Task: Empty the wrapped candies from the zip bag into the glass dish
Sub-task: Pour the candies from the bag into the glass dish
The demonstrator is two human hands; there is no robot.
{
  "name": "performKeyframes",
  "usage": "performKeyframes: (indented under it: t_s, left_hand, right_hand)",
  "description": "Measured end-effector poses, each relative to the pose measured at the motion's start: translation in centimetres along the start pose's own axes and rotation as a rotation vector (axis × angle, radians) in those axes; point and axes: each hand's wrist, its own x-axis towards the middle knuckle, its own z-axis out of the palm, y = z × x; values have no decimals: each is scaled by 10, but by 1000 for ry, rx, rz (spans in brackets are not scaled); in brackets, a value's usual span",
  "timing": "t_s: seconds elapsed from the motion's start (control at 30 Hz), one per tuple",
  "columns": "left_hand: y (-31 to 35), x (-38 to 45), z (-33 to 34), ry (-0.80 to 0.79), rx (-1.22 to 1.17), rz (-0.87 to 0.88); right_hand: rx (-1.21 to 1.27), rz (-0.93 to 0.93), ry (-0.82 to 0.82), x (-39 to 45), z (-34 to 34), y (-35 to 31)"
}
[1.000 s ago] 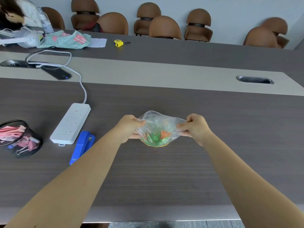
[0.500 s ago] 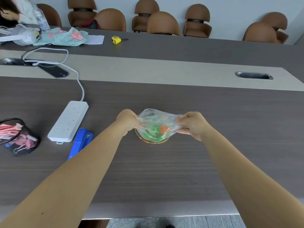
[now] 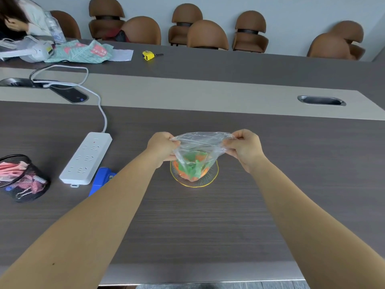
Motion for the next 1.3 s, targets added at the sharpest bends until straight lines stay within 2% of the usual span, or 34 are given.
performKeyframes:
  t_s: [0.63,1.1,1.3]
  left_hand:
    - [30,1,-5,-72,-96,168]
    - [42,-1,-12,29,-61,286]
    - [53,-8,-17,16,-47,363]
  right_hand:
    - [53,-154,45,5,-4,-25]
    - [49,-260,46,3,0,-38]
    - [94,-296,43,-2,-2,-51]
